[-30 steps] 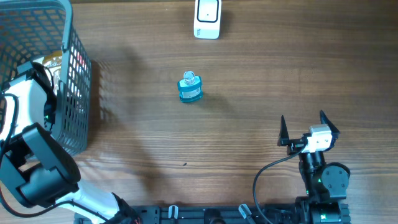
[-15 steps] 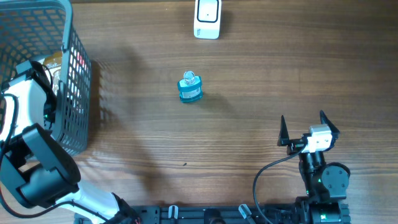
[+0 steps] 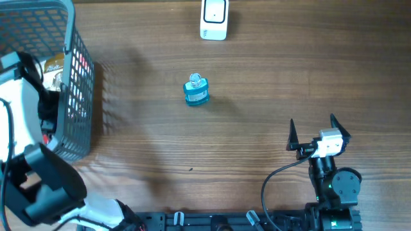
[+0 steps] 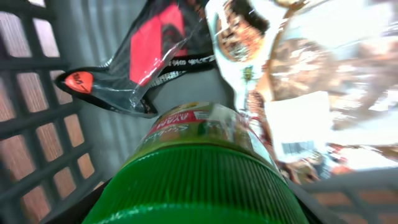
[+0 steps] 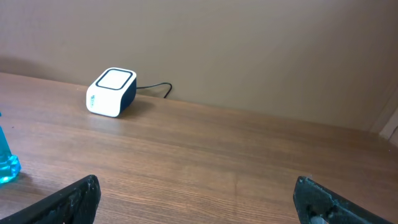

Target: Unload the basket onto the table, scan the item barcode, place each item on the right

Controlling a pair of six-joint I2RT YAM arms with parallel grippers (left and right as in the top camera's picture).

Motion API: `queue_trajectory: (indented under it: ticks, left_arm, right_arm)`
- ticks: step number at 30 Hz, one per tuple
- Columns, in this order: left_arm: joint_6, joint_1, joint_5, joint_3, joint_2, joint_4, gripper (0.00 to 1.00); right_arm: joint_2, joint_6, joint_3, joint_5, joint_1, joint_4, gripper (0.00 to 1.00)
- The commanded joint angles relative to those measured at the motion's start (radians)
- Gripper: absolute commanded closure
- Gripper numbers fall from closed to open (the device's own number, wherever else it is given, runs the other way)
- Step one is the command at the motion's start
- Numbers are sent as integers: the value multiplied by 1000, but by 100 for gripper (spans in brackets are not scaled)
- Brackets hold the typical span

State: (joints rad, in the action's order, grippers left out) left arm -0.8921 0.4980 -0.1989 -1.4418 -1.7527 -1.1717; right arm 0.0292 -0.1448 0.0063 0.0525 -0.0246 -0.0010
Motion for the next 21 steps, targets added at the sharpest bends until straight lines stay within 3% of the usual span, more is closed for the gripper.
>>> queue_trajectory:
  ticks: [1,7,16,19,21]
  left_arm:
    - [25,4,-3,-75,105,-37,34]
    - [25,4,43,-220,238,-129,32]
    - [50,4,320,-334,444,-94,29]
    - [50,4,248,-332,460,-90,15]
    - [50,4,185,-321,437,-113,0]
  right_arm:
    - [0,-12,-1,16,-1,2,0]
    - [0,-12,-1,16,-1,3,0]
    - [0,-12,-1,16,-1,2,0]
    - [0,-13,-1,16,-1,2,0]
    - [0,-13,-1,16,-1,2,0]
